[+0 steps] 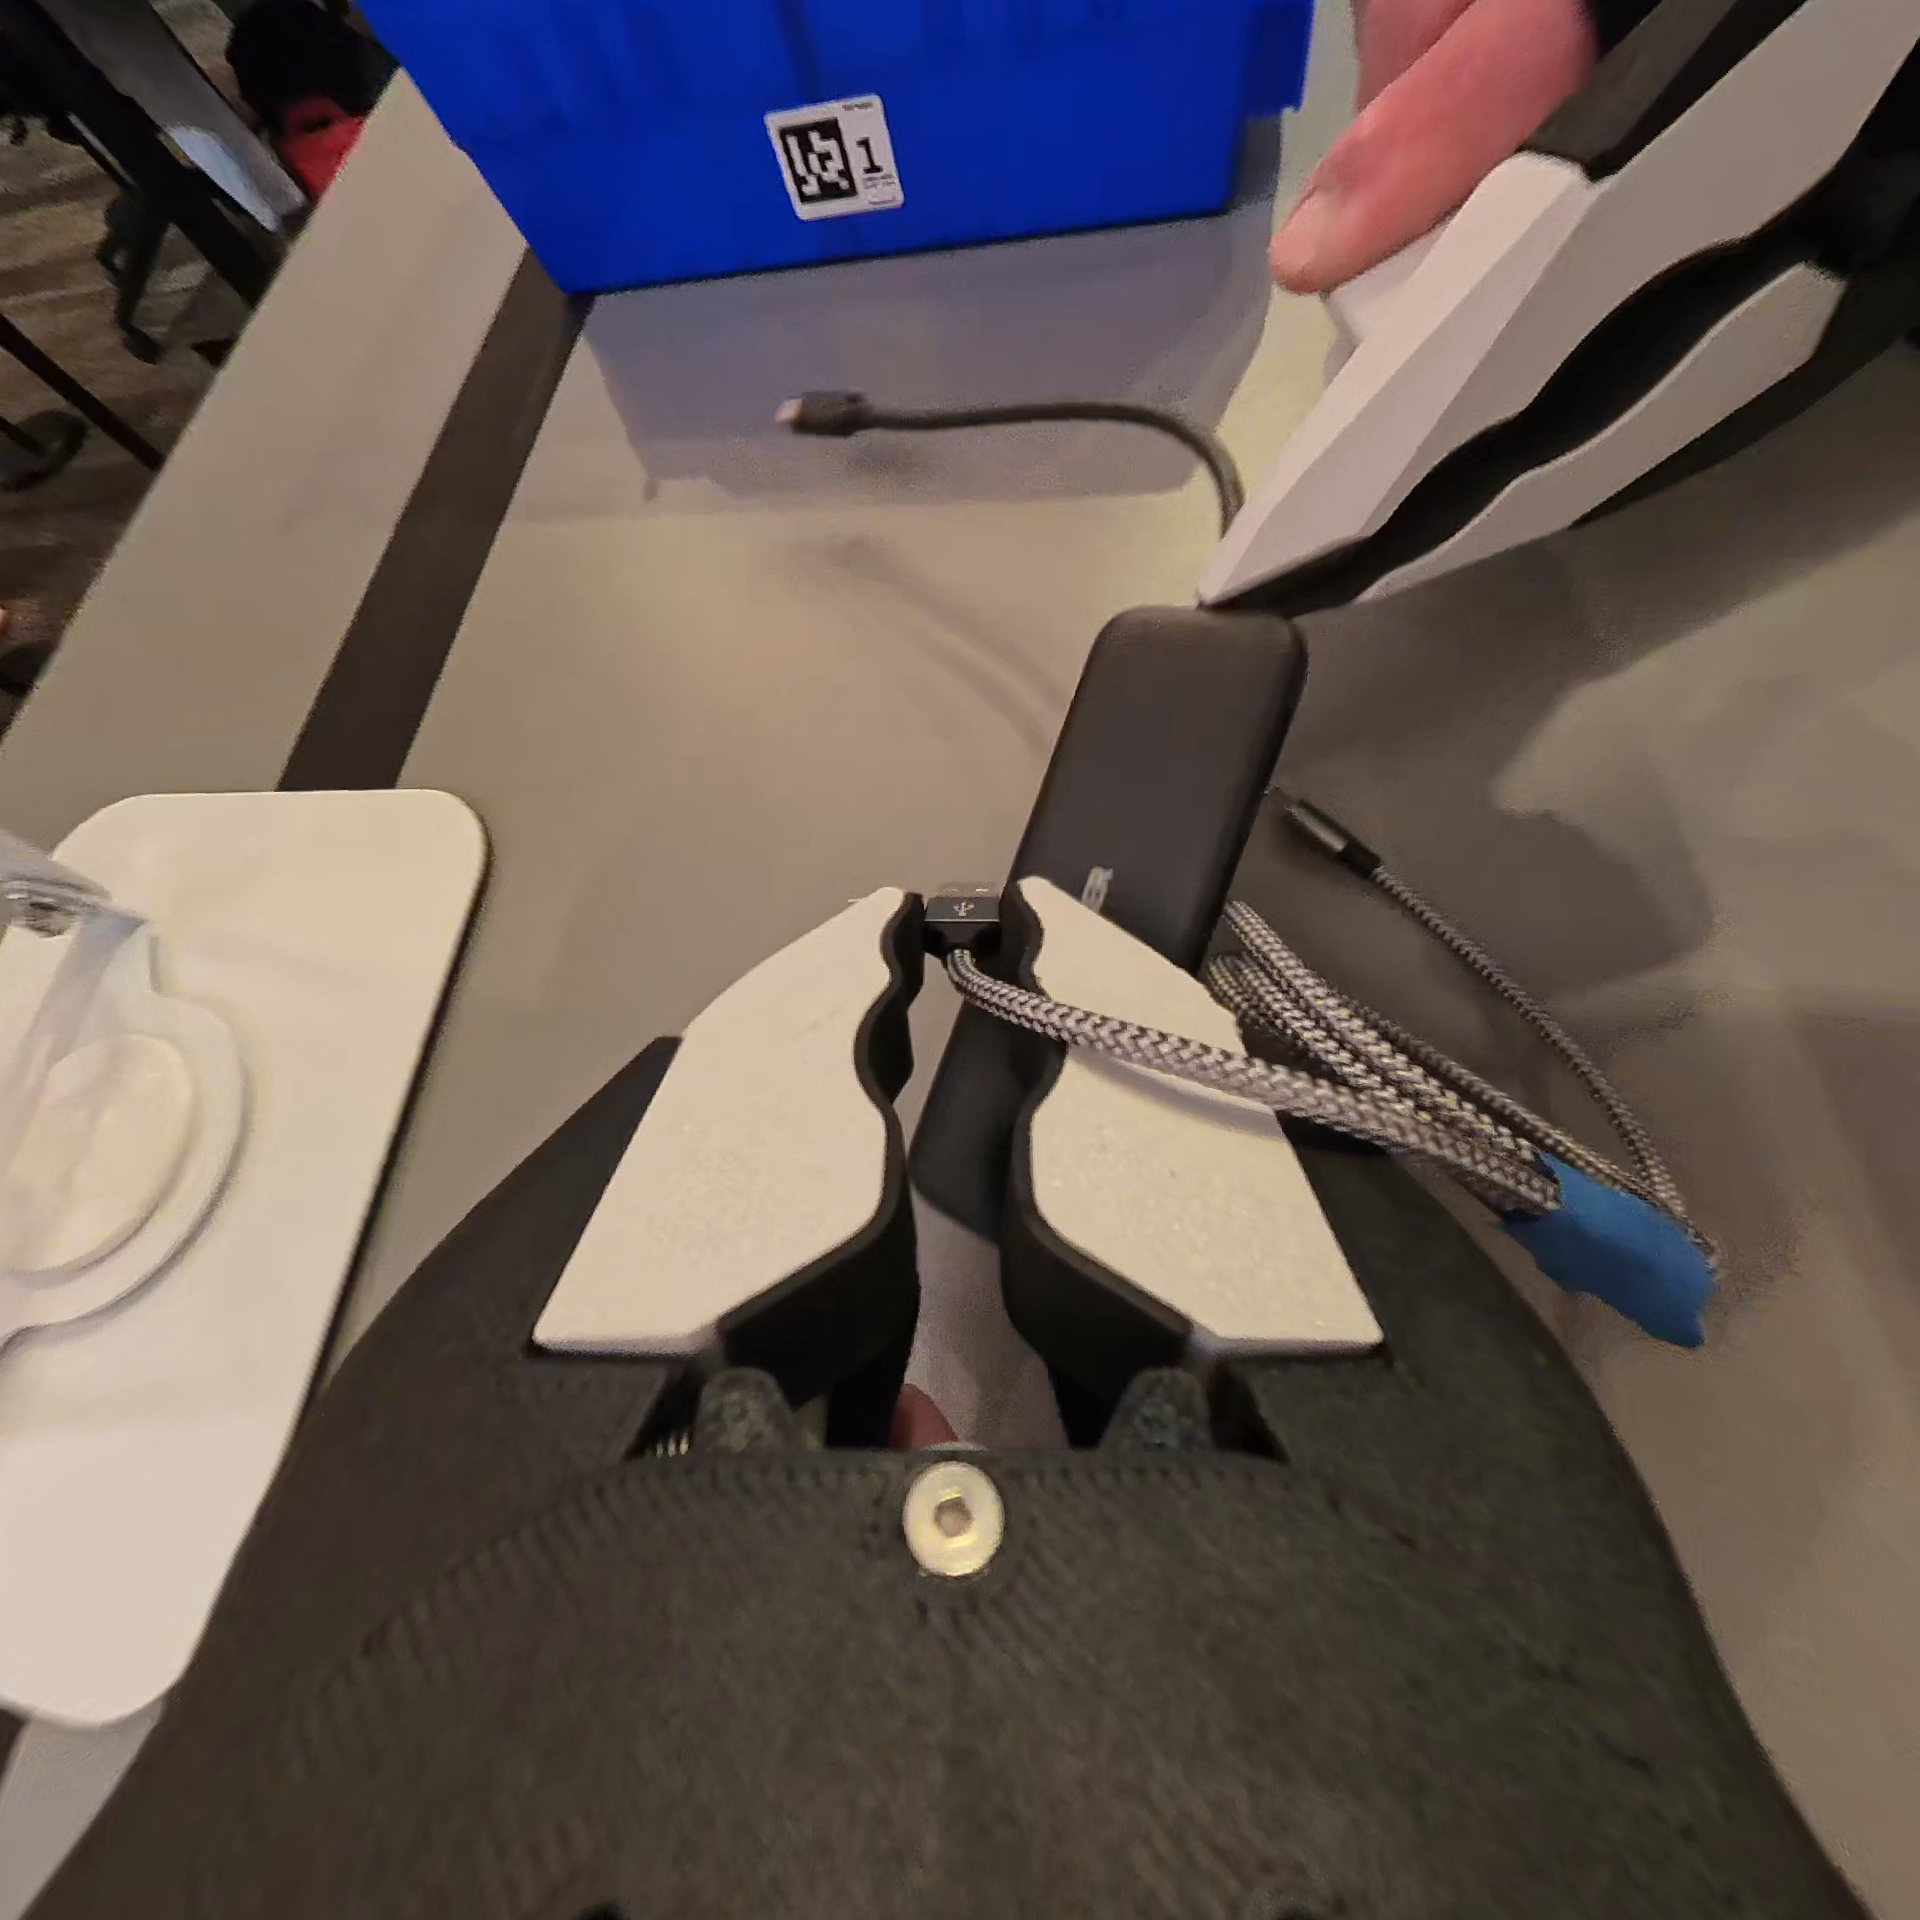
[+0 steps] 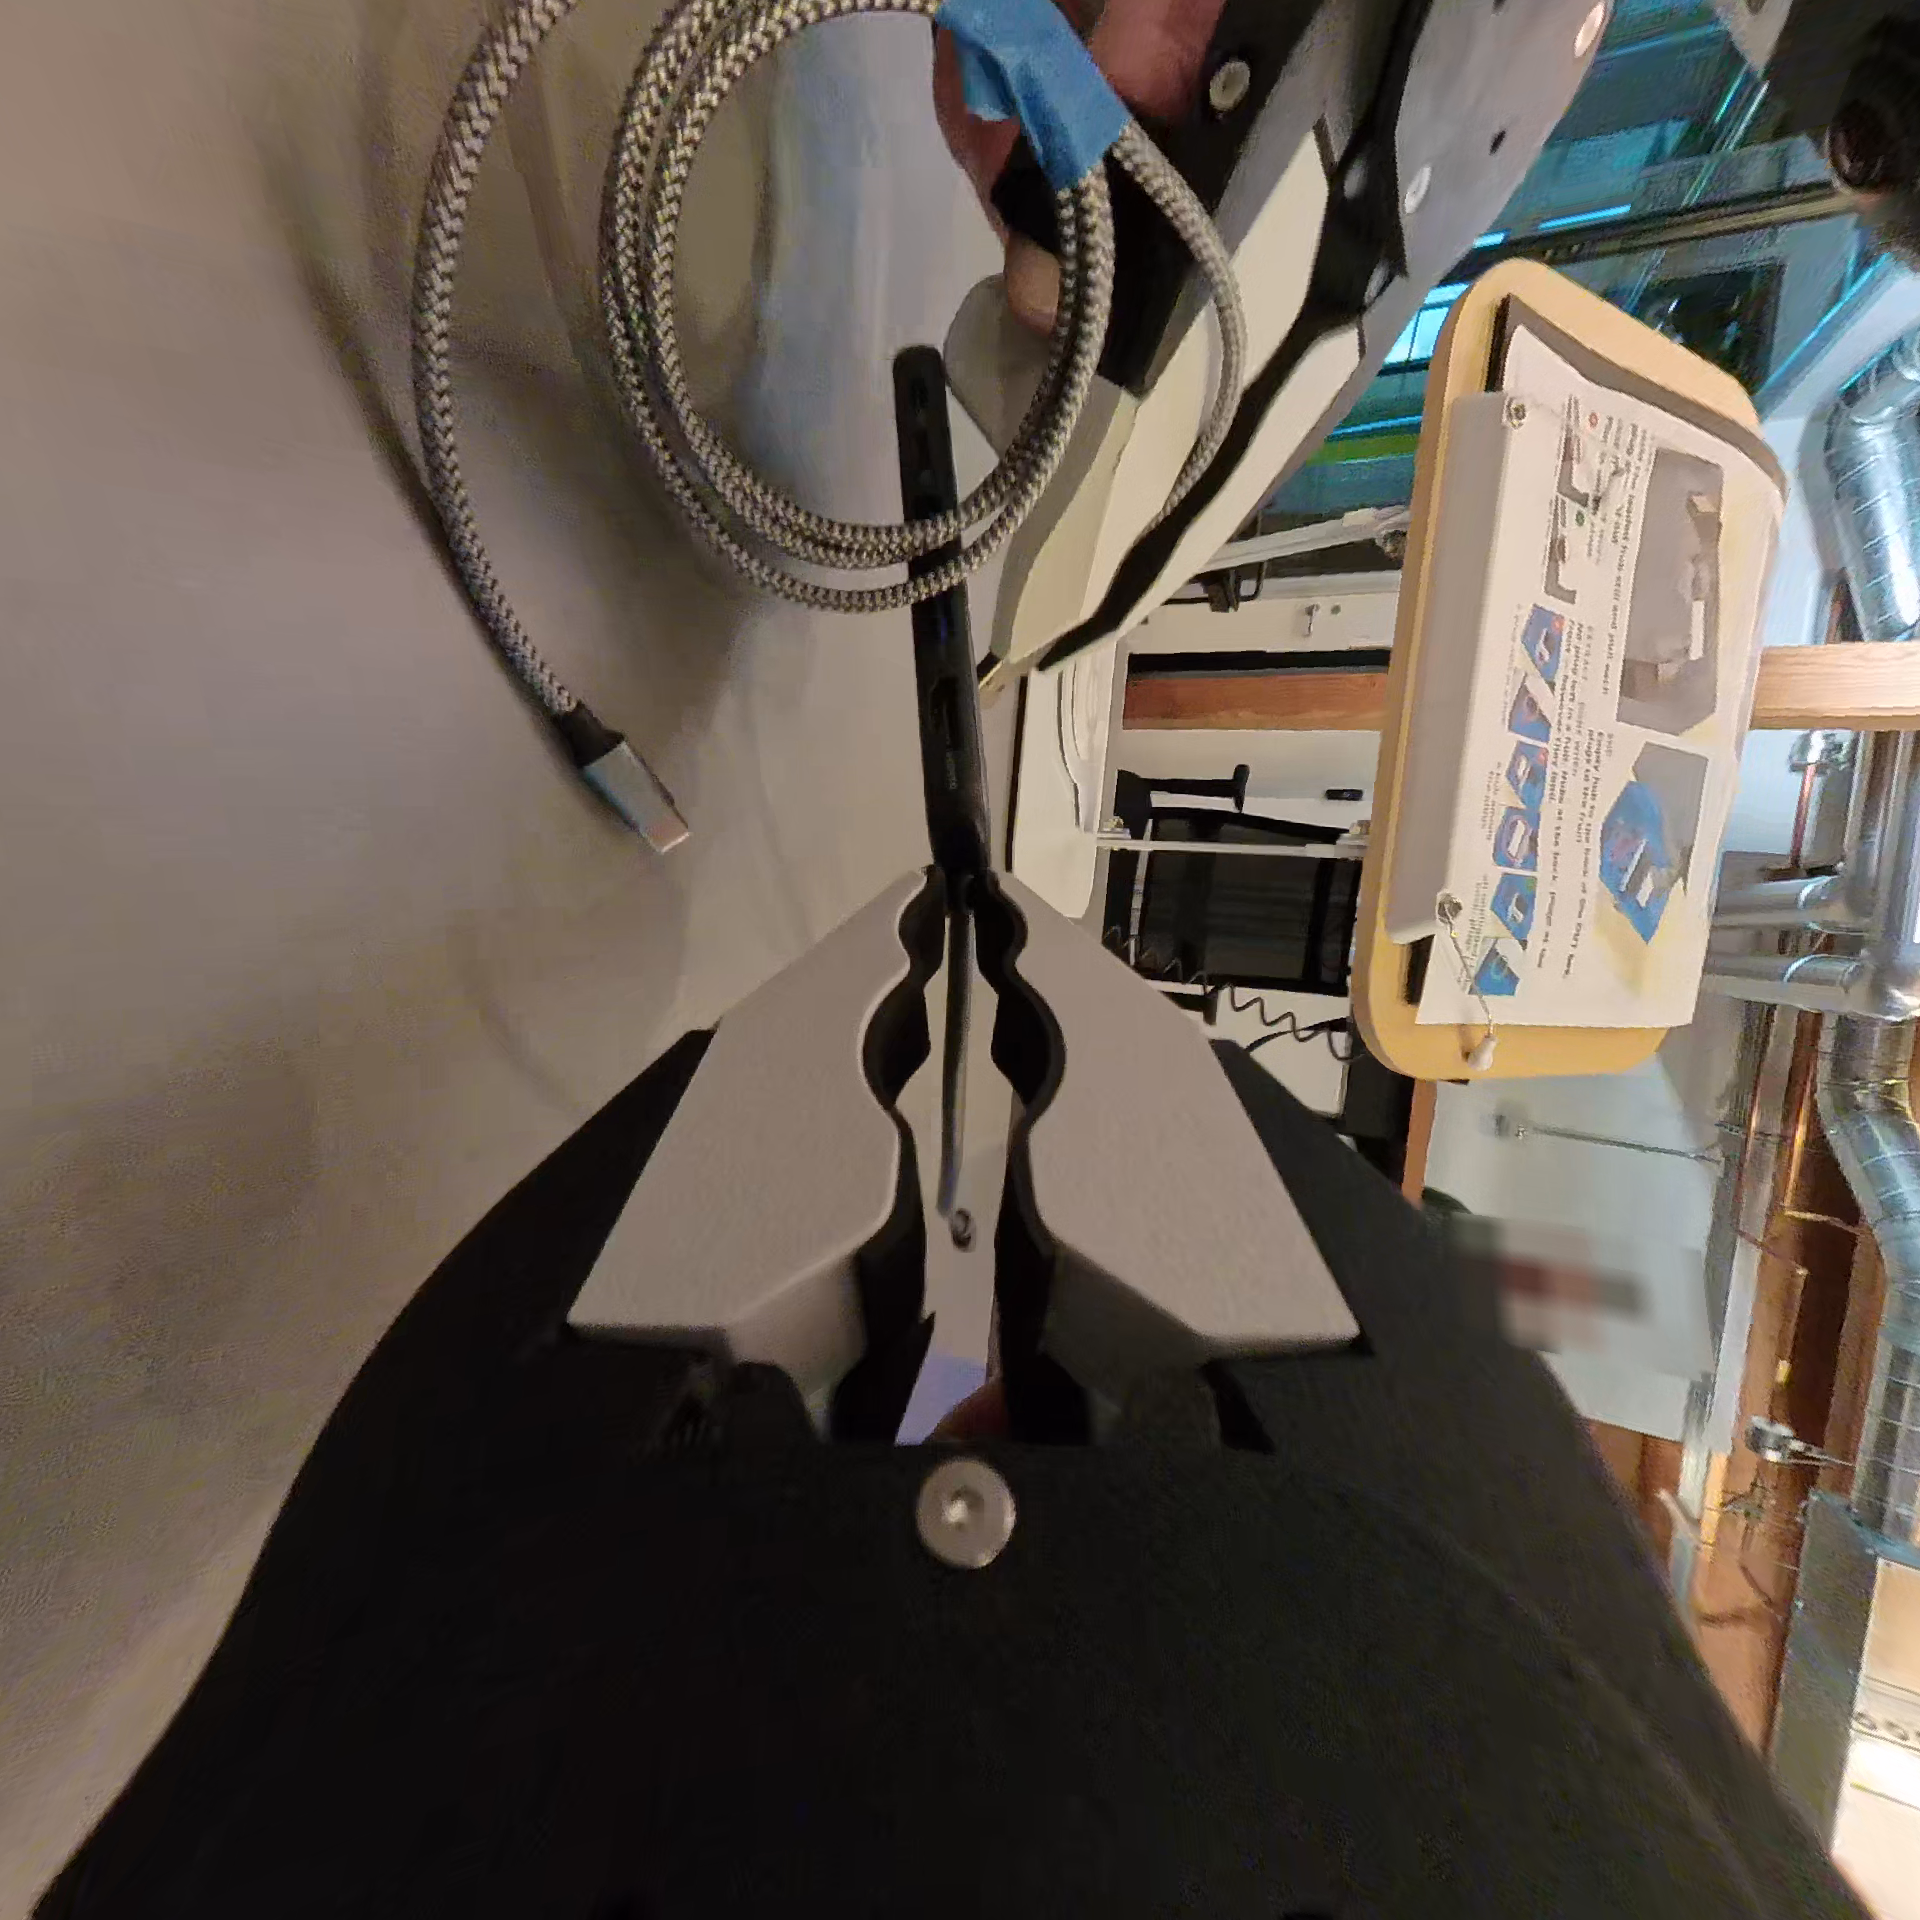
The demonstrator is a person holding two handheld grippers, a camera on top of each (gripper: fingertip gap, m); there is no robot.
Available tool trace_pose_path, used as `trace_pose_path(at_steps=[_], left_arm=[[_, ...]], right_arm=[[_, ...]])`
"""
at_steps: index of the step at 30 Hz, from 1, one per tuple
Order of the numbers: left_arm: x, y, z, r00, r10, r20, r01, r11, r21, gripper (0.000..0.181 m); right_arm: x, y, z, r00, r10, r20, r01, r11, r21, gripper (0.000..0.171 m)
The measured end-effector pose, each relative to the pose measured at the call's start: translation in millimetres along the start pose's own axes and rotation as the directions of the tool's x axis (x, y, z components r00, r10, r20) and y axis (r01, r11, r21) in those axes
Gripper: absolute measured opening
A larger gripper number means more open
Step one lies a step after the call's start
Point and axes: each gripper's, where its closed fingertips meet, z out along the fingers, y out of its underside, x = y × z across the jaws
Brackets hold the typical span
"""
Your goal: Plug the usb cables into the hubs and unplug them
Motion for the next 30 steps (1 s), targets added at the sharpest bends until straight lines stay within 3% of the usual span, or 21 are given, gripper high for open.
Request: trace_pose_path(at_steps=[5, 7, 12, 18, 24, 26, 30], left_arm=[[-6, -12, -32, 0.995, 0.093, 0.039, -0.093, 0.996, 0.009, 0.014], [-5, -18, -40, 0.974, 0.206, 0.091, -0.207, 0.978, -0.001, 0.014], [8, -21, -27, 0.887, 0.433, 0.162, -0.425, 0.901, -0.087, 0.014], [12, -14, -10, 0.901, 0.419, 0.115, -0.409, 0.907, -0.106, 0.015], [18, -2, 7, 0.935, 0.355, 0.024, -0.35, 0.929, -0.122, 0.015], [20, -3, 10, 0.938, 0.345, 0.024, -0.34, 0.933, -0.114, 0.015], [13, -3, 7, 0.941, 0.334, 0.044, -0.328, 0.938, -0.114, 0.015]], right_arm=[[11, 11, -10, 0.994, 0.1, 0.04, -0.098, 0.994, -0.047, 0.002], [12, 14, -12, 0.985, 0.161, 0.061, -0.158, 0.986, -0.054, 0.002], [4, 10, -16, 0.907, 0.374, 0.192, -0.373, 0.927, -0.044, 0.001], [-3, -1, -25, 0.573, 0.726, 0.38, -0.772, 0.634, -0.048, 0.002], [-31, 1, -22, 0.411, 0.809, 0.421, -0.854, 0.503, -0.132, 0.002], [-36, 4, -19, 0.384, 0.831, 0.402, -0.869, 0.473, -0.146, 0.002], [-37, 3, -21, 0.244, 0.871, 0.427, -0.925, 0.341, -0.168, 0.002]])
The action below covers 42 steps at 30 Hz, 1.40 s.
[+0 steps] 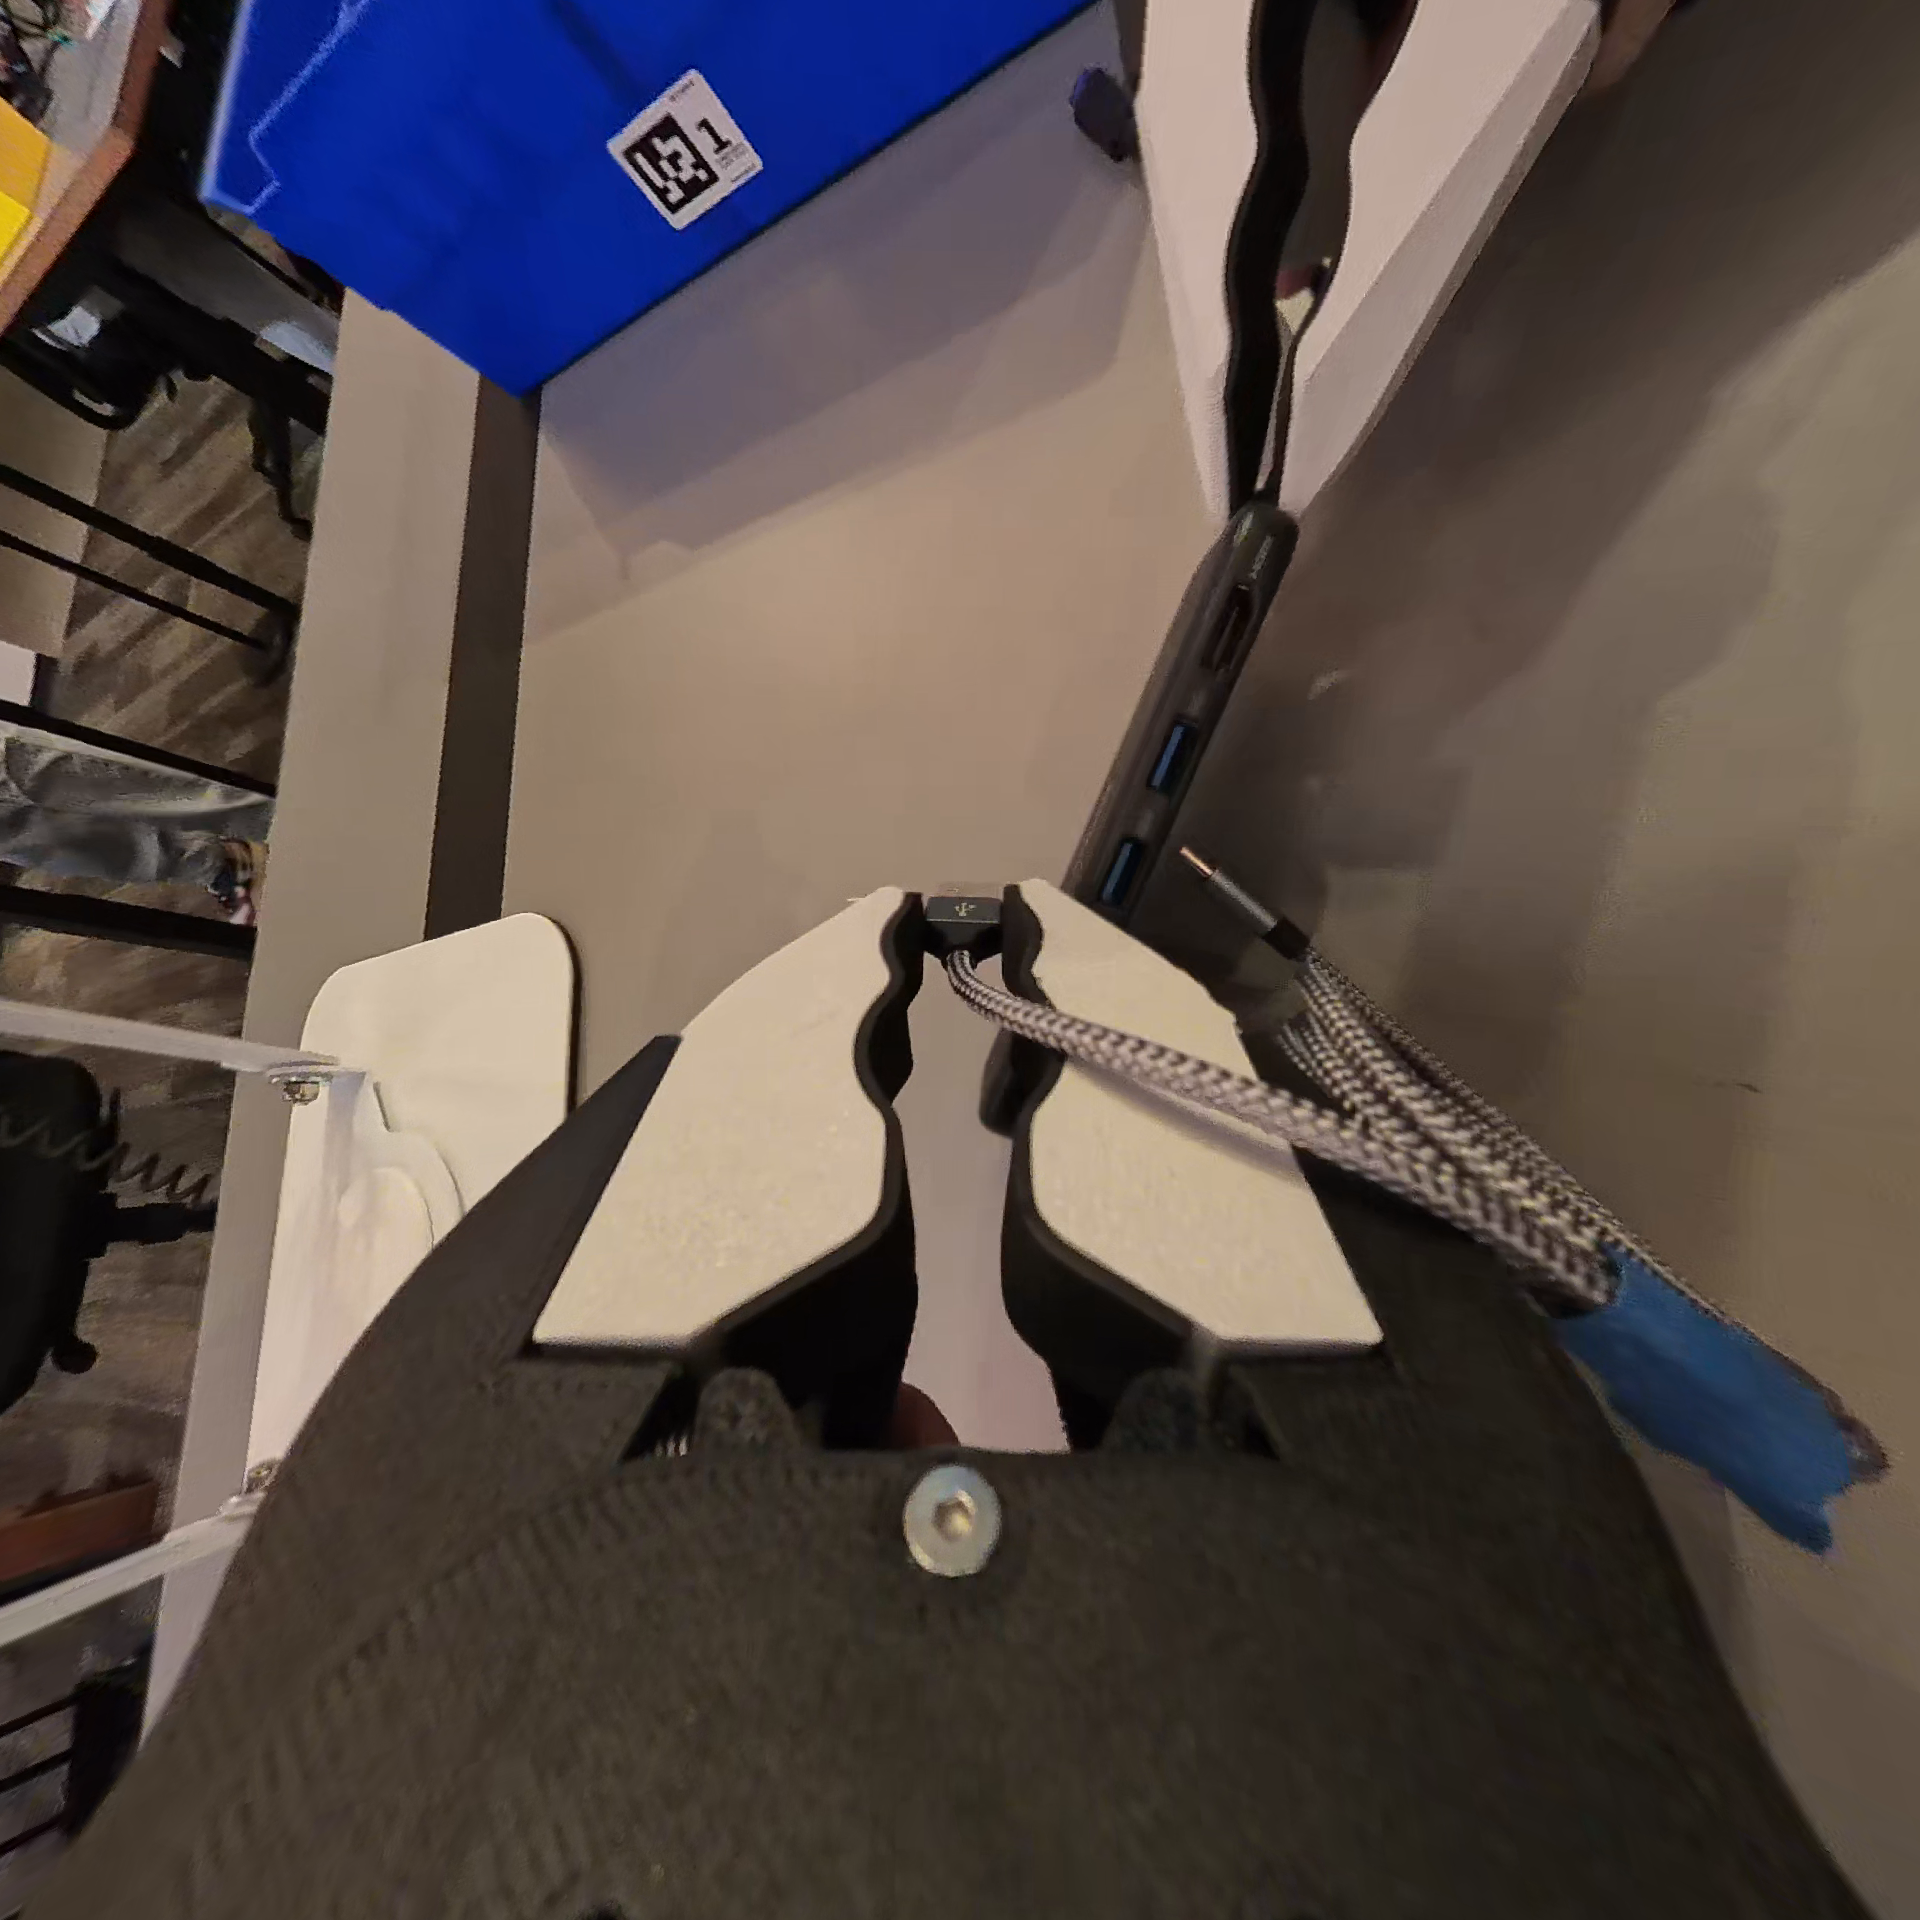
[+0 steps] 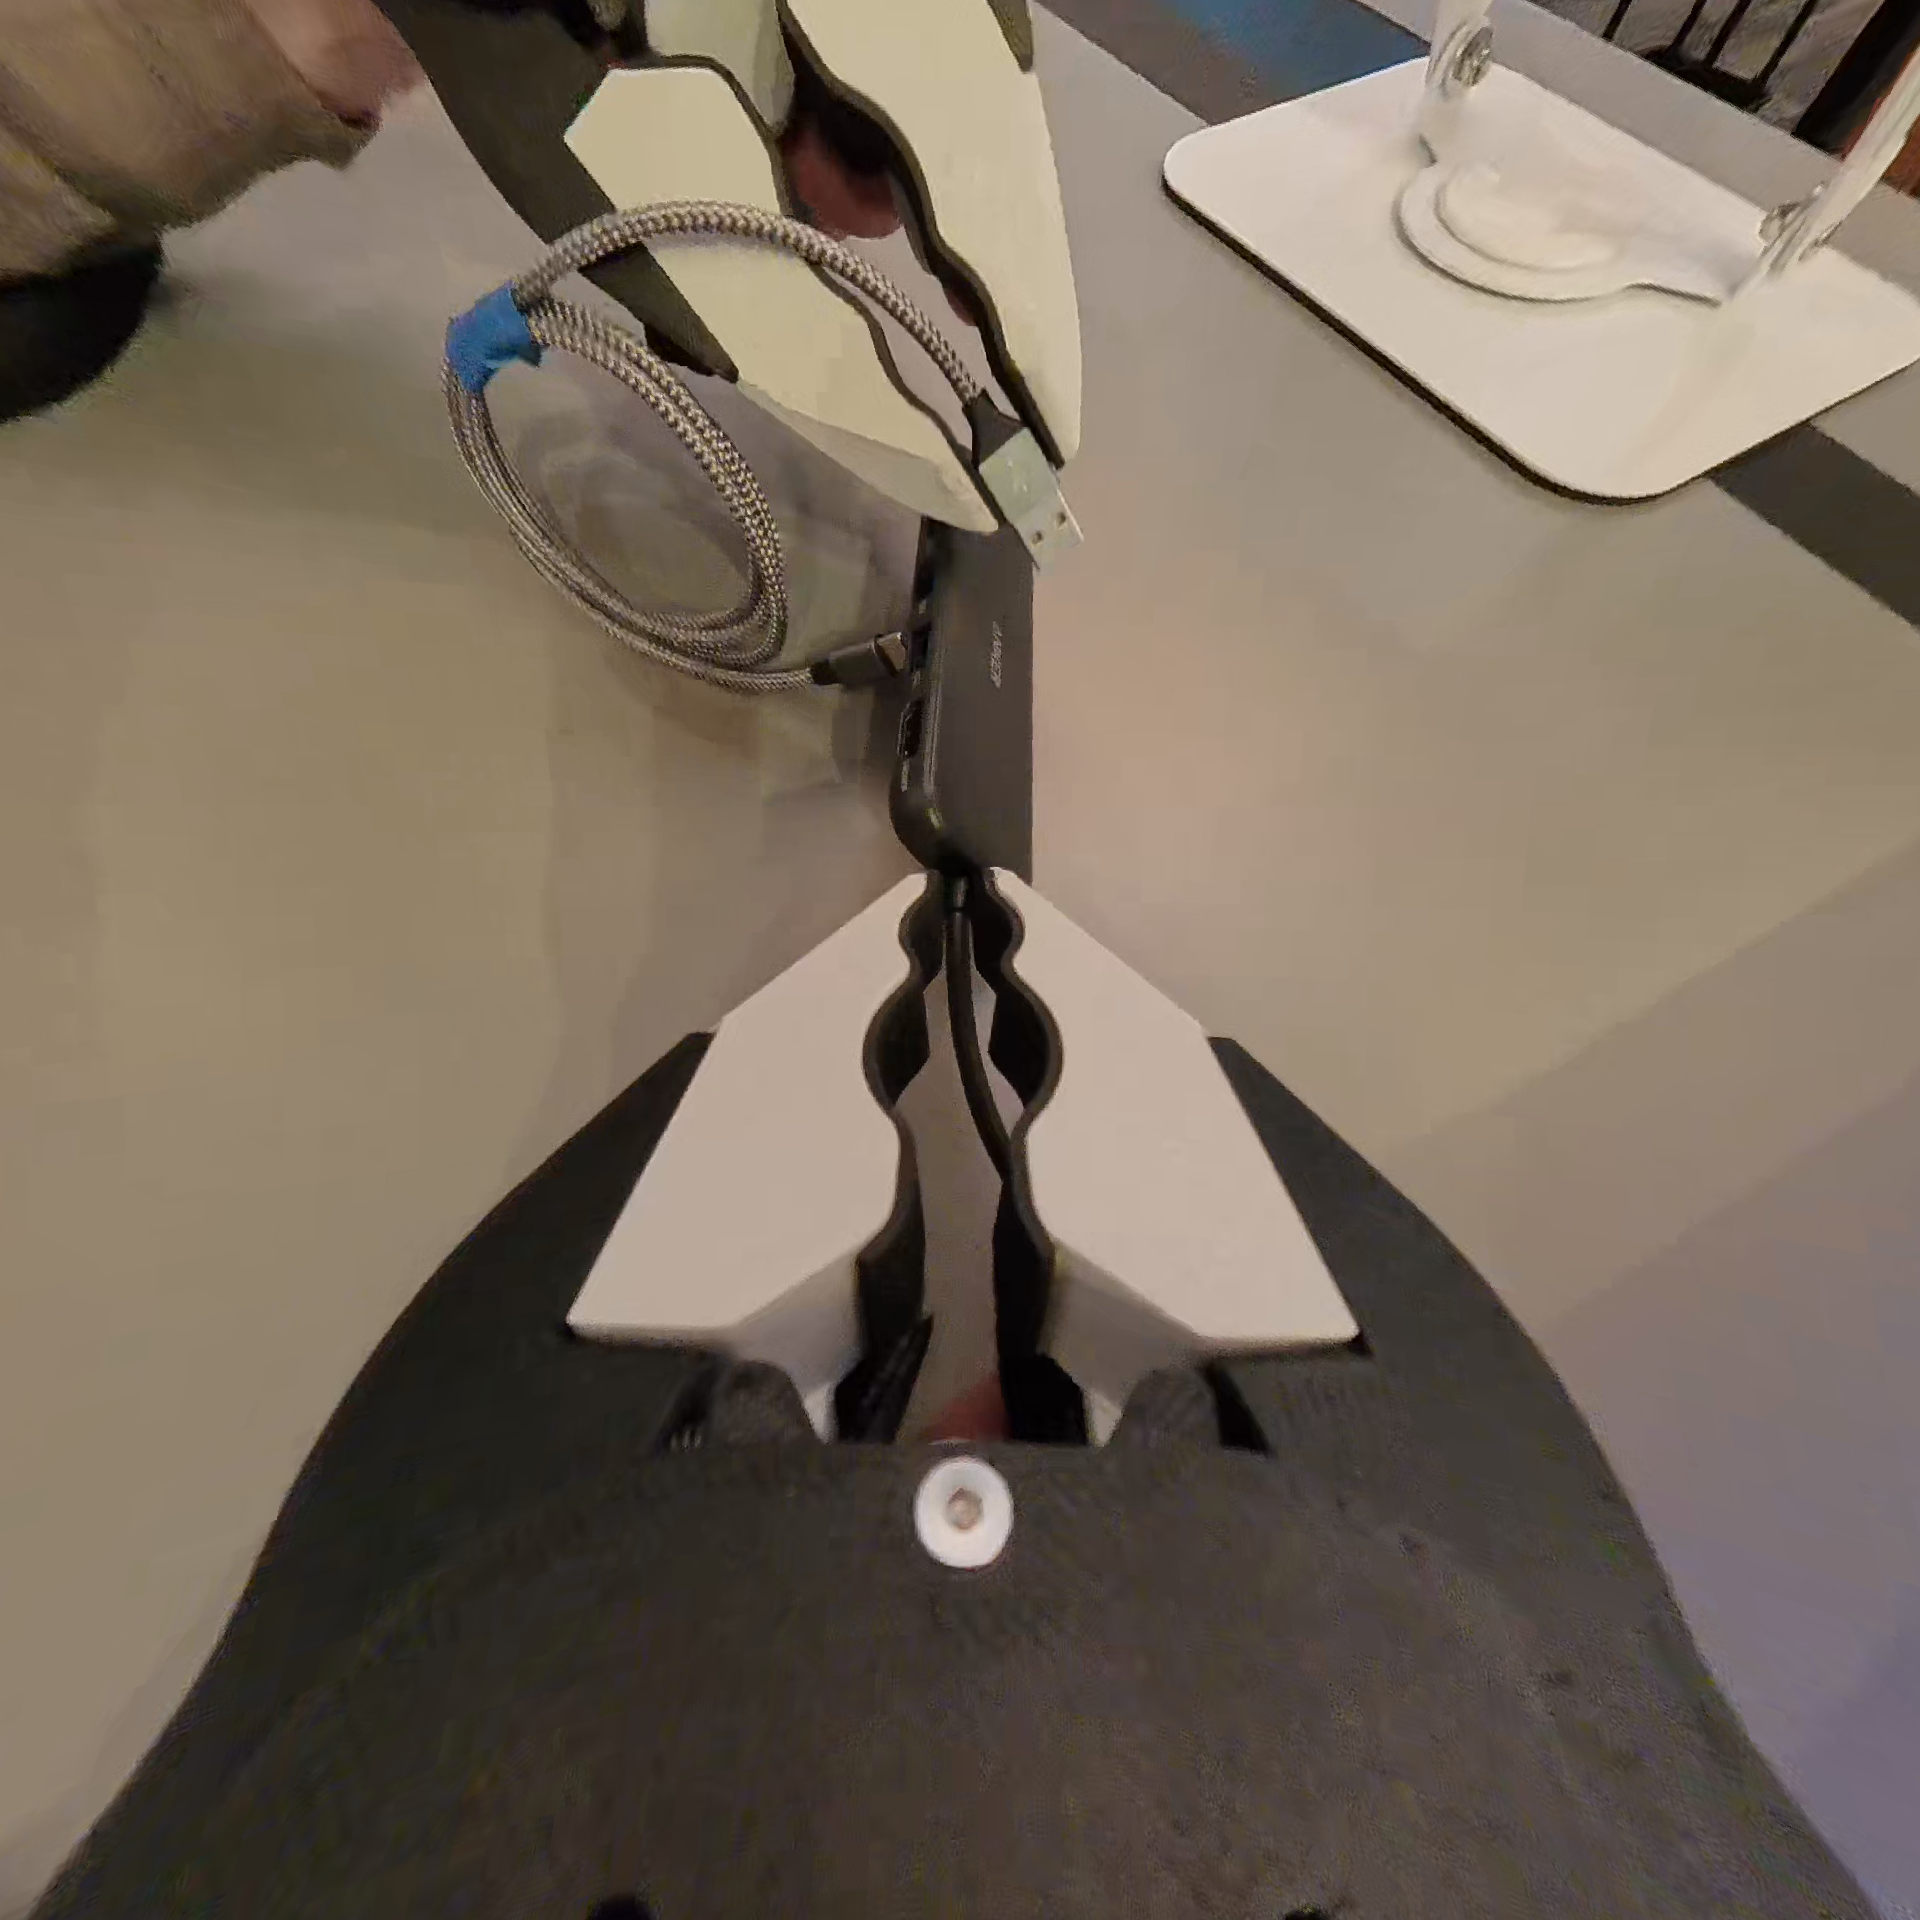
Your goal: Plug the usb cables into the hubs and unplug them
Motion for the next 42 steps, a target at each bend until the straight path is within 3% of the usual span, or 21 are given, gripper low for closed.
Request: trace_pose_path(at_steps=[9, 16, 27, 30, 32, 35, 42], left_arm=[[-5, 8, -8, 0.999, -0.013, -0.032, 0.014, 1.0, 0.028, 0.014], [-2, 5, 6, 1.0, -0.018, 0.003, 0.017, 0.999, 0.036, 0.015], [13, 18, 22, 0.999, 0.006, -0.045, -0.008, 0.999, -0.033, 0.014], [7, 20, 19, 1.0, -0.006, -0.029, 0.005, 0.999, -0.042, 0.014], [2, 26, 17, 0.999, -0.025, -0.021, 0.024, 0.998, -0.059, 0.014], [0, 32, 16, 0.996, -0.081, -0.04, 0.077, 0.994, -0.075, 0.014], [1, 36, 17, 0.984, -0.157, -0.084, 0.152, 0.987, -0.061, 0.014]], right_arm=[[4, 4, -6, 0.934, 0.327, 0.143, -0.331, 0.944, 0.003, 0.002], [10, 13, 4, 0.959, 0.278, 0.061, -0.274, 0.959, -0.069, 0.002], [15, 19, 4, 0.998, 0.011, -0.058, -0.019, 0.989, -0.143, 0.0], [14, 17, 0, 0.988, -0.127, -0.09, 0.109, 0.977, -0.184, 0.0], [10, 19, 3, 0.98, -0.185, -0.075, 0.164, 0.961, -0.221, 0.034], [6, 21, 12, 0.955, -0.288, -0.072, 0.261, 0.93, -0.257, 0.054], [10, 10, 33, 0.957, -0.27, -0.109, 0.243, 0.946, -0.212, 0.038]])
